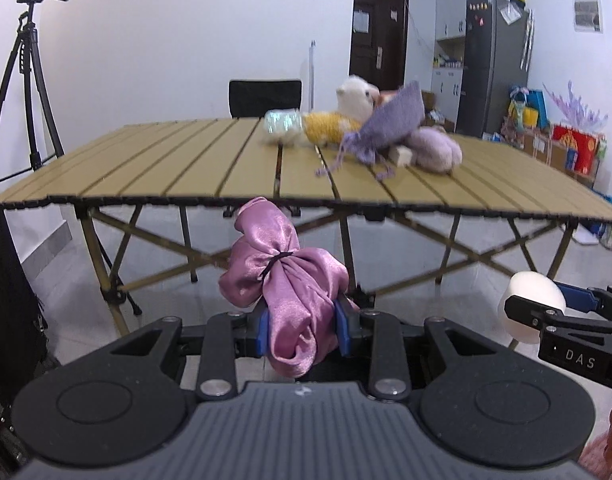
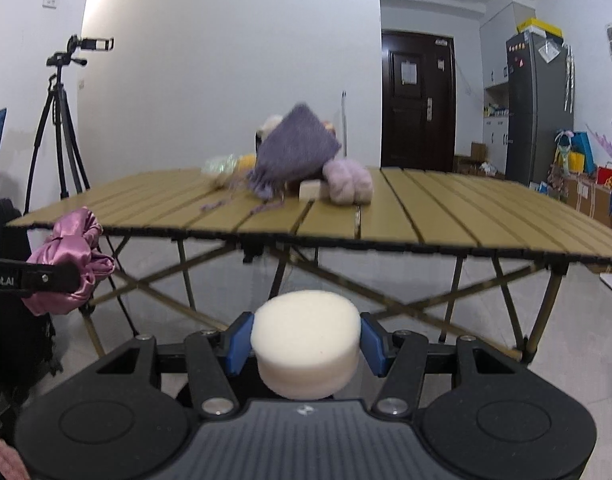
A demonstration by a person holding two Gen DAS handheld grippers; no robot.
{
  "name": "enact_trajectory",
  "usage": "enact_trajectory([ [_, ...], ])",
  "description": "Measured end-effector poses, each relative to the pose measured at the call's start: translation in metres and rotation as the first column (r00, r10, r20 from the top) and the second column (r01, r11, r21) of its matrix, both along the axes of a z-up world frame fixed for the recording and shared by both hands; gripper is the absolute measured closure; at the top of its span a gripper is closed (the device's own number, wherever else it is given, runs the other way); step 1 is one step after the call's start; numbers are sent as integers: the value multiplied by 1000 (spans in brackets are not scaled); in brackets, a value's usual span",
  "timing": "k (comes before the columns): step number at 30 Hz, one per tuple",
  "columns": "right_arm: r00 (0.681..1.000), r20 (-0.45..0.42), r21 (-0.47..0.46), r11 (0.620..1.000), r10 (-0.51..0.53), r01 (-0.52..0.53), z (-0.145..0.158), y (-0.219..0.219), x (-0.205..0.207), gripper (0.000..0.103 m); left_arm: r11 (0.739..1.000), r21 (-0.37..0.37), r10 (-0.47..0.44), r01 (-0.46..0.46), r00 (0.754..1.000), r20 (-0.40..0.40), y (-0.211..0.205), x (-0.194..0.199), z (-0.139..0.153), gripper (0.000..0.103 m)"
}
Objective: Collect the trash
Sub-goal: 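Carry both held items from the table over the black bin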
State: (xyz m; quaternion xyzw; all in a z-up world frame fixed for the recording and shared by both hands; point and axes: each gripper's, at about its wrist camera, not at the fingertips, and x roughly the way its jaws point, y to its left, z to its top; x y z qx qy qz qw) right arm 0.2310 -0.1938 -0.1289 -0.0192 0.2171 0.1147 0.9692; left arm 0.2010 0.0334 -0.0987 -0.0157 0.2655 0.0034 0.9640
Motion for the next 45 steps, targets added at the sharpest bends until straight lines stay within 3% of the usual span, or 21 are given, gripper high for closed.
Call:
enact_trajectory([
  [12, 986, -167, -46, 999, -26, 19, -48, -12, 0, 48, 998, 46, -27, 35, 986, -165, -18, 10, -42, 72],
  [25, 954, -286, -46, 996, -90, 80, -79, -29, 25, 48, 1000, -5, 2, -4, 931, -365, -16, 44, -72, 72],
  [35, 938, -322, -45, 992, -127, 119, -91, -39, 37, 48, 999, -35, 6, -24, 896, -443, -25, 64, -78, 72],
  [45, 922, -355, -42, 988, -157, 152, -105, -52, 47, 48, 998, -61, -20, -10, 883, -470, -43, 82, -80, 72],
])
